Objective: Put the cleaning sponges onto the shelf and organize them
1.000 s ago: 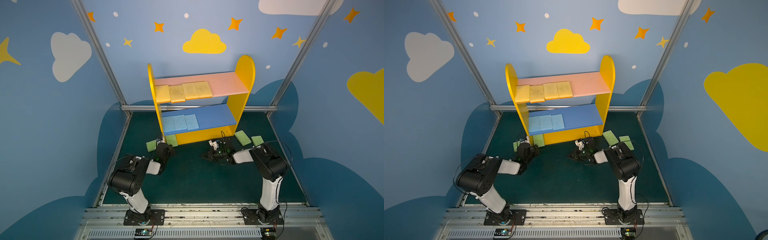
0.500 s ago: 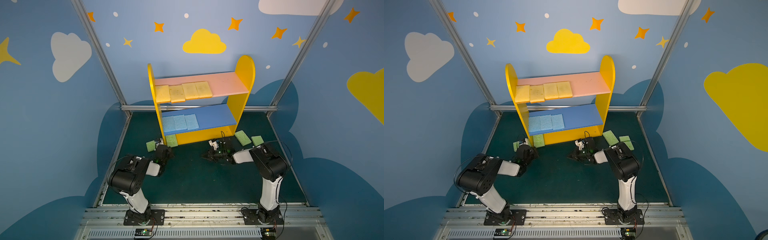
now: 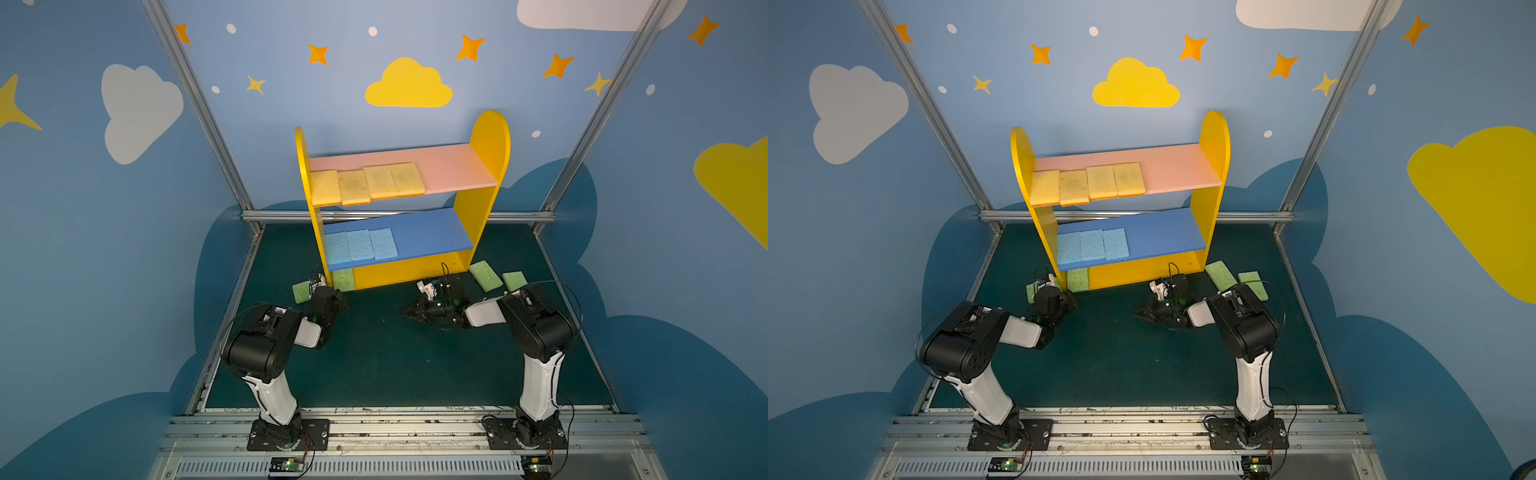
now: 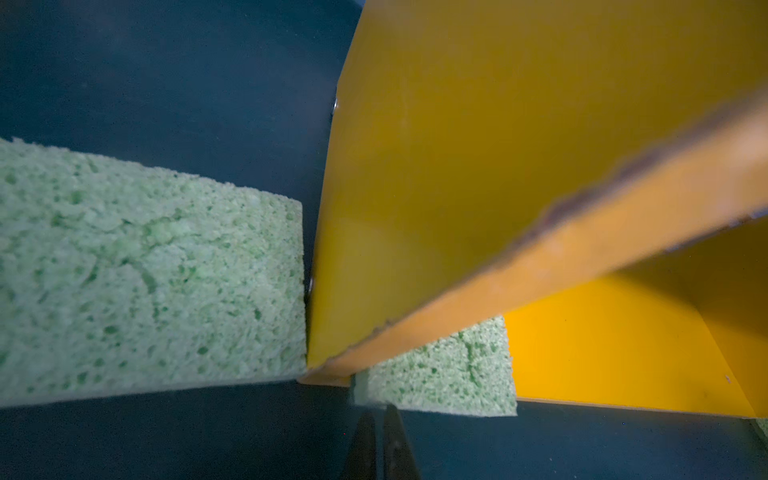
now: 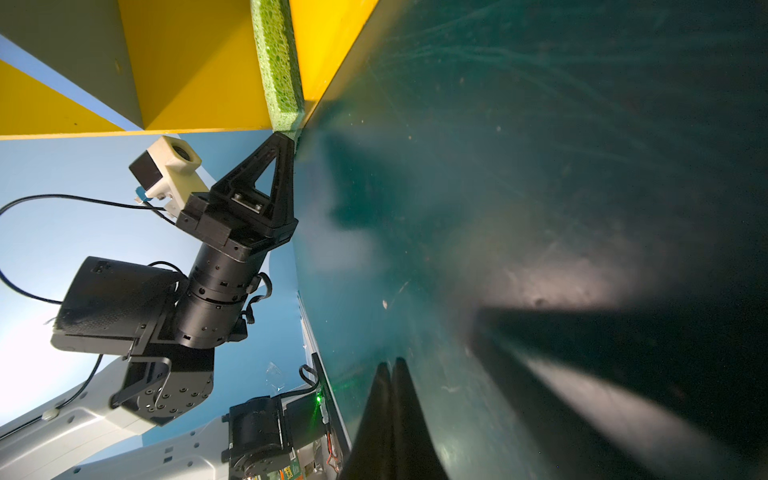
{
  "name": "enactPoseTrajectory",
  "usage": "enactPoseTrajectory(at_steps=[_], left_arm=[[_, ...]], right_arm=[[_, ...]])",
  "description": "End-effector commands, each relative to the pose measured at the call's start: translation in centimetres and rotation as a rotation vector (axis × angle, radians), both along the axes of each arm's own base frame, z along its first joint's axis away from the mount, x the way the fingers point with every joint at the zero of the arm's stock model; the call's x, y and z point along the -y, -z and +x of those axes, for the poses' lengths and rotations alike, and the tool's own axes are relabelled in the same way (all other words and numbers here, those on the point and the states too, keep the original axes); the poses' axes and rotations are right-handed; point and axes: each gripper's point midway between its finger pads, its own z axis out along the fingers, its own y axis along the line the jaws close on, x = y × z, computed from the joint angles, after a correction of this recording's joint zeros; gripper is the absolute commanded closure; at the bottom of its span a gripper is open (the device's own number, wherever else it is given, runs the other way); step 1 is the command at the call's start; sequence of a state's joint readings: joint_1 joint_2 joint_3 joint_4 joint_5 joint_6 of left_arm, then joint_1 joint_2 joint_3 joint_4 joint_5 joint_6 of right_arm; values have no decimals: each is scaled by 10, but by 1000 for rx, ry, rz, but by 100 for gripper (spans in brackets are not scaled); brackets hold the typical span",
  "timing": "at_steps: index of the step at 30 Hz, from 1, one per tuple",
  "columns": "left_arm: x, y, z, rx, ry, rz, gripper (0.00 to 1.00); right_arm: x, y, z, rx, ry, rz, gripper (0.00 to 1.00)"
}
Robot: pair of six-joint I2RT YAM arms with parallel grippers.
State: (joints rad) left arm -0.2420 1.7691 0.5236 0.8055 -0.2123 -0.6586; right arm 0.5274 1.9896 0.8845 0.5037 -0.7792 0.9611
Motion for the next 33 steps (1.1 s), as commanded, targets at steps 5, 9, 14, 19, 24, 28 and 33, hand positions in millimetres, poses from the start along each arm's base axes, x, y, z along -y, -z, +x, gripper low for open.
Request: enactPoseTrajectory(at_steps=[5, 9, 14, 19, 24, 28, 33], left_arm=[[5, -19, -18, -11, 53, -30, 67], [-5, -41, -41, -12, 1, -67, 41], [-42, -64, -68, -86, -150, 5, 25], [-73, -66, -71, -174, -194, -66, 25], [-97, -57, -58, -253, -228, -172, 19], [-110, -48, -41, -306, -235, -222, 15], [-115, -43, -12, -318, -194, -251, 23]], right_arm=[[-5, -3, 1, 9, -19, 8, 100], [-5, -5, 1, 14, -18, 10, 100], [-4, -8, 1, 15, -13, 9, 96], [-4, -15, -1, 20, -16, 15, 84], [-4, -23, -2, 44, -23, 15, 57], [-4, -28, -3, 65, -28, 17, 50], [-2, -30, -4, 65, -27, 13, 50]])
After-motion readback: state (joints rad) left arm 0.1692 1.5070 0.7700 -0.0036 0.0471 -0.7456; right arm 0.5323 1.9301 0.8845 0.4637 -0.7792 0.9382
